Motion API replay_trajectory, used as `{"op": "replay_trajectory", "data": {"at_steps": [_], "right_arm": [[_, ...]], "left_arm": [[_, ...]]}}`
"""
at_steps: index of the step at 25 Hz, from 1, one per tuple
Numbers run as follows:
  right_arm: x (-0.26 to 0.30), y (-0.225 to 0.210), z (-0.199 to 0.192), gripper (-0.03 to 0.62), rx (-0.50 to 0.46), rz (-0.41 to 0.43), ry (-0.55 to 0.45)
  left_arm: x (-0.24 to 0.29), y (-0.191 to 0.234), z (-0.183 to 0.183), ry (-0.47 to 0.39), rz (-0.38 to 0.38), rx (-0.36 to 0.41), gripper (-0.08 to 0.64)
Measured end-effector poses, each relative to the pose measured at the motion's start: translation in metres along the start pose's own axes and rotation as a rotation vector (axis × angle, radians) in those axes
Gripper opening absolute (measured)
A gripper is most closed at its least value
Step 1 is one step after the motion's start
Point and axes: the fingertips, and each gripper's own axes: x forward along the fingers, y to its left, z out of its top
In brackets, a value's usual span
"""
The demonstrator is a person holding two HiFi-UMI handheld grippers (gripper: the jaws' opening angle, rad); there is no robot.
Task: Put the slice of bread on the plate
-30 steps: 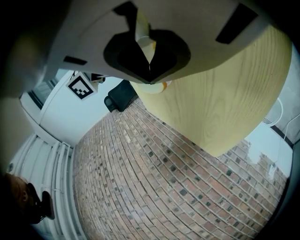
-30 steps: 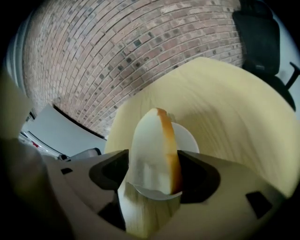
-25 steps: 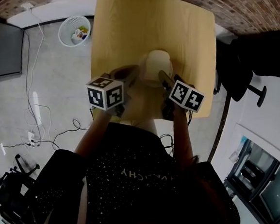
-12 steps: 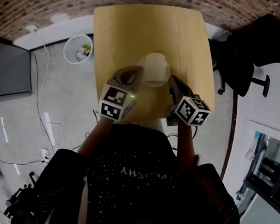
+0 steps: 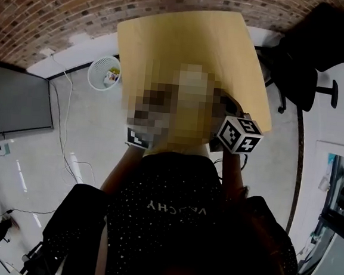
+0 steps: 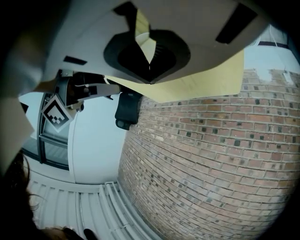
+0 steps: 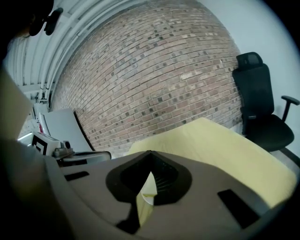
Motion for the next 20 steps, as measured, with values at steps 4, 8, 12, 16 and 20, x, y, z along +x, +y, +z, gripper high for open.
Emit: {"op": "replay_trajectory", "data": {"at_steps": [4, 8, 12, 16, 20], "right_arm": [[-0.008, 0.002, 0.011, 0.011, 0.009, 0.006, -0.033], [-0.013, -0.001, 0.01, 0.011, 0.032, 0.008, -0.035], [-0.013, -0.006, 0.009, 0.011, 0.081, 0.011, -0.031], [-0.012, -0.009, 0.01, 0.011, 0.089, -0.002, -0.03], [-0.014, -0.01, 0.006, 0.012, 0.1, -0.007, -0.016]], "left_arm": [[-0.001, -0.004, -0.003, 0.012, -0.009, 0.004, 0.011], [-0.001, -0.007, -0.005, 0.012, -0.01, -0.007, 0.011], [-0.001, -0.006, -0.01, 0.027, 0.001, -0.006, 0.011], [-0.001, -0.003, -0.013, 0.034, -0.002, -0.026, 0.011], [-0.002, -0.002, -0.017, 0.042, -0.008, -0.041, 0.011]]}}
